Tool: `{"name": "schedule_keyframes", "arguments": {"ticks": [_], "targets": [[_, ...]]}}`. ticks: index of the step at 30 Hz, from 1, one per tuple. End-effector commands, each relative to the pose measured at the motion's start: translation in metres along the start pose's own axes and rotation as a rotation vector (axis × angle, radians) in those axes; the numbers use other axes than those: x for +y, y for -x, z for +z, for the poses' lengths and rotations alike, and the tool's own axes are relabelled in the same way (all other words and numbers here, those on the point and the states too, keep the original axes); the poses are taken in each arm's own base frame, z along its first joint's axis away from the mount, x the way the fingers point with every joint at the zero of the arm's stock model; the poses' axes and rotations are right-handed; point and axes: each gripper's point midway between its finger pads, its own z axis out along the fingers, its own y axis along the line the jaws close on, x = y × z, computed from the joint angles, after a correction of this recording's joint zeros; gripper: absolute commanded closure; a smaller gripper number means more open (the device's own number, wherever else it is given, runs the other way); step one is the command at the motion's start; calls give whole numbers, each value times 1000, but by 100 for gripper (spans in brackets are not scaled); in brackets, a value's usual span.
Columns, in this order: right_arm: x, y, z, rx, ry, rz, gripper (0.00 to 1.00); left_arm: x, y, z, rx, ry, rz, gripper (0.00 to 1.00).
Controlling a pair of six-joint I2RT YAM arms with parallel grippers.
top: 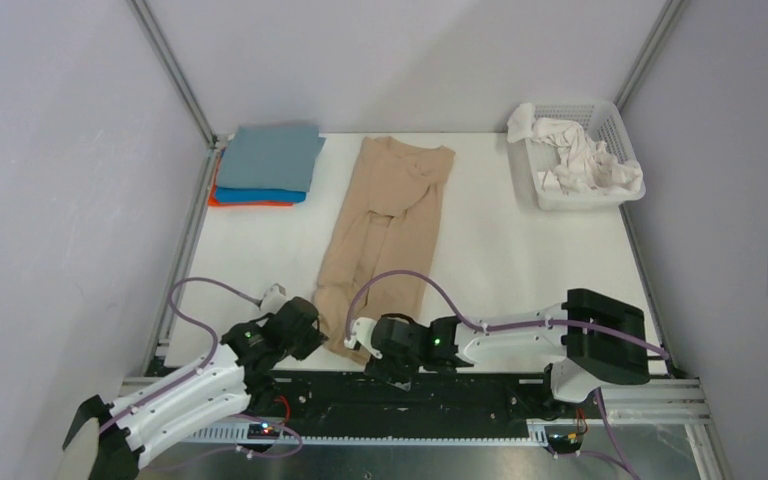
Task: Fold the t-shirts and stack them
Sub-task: Grab the bottom of the folded rectangular tshirt with both arms
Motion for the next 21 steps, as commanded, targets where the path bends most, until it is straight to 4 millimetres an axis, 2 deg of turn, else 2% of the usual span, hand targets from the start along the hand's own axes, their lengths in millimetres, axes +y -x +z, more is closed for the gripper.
{"name": "schedule_keyframes", "arguments": {"ticks": [1,3,5,6,7,9,13,14,18,21], "targets": [[-1,14,12,-40,-22,-33,32,50,-16,-13,89,199,61,100],[-2,10,17,-25,-34,-28,33,51,-17,-16,92,197,62,100],[-5,4,20,-2,-50,-25,39,51,-16,-17,89,185,54,100],[-7,3,21,3,-59,-24,48,49,-16,-17,88,180,52,100],[-7,-2,23,23,-62,-23,61,47,-16,-18,89,168,49,100],[-3,-4,23,38,-48,-19,77,43,-16,-20,92,149,51,100],[13,3,16,13,-13,-47,97,40,-19,-25,107,126,59,100],[18,7,12,-5,8,-51,99,39,-20,-28,111,118,63,100],[41,23,-6,-72,123,-65,100,32,-18,-41,111,89,86,100],[46,34,-16,-115,155,-64,100,20,-12,-51,92,43,114,100]]}}
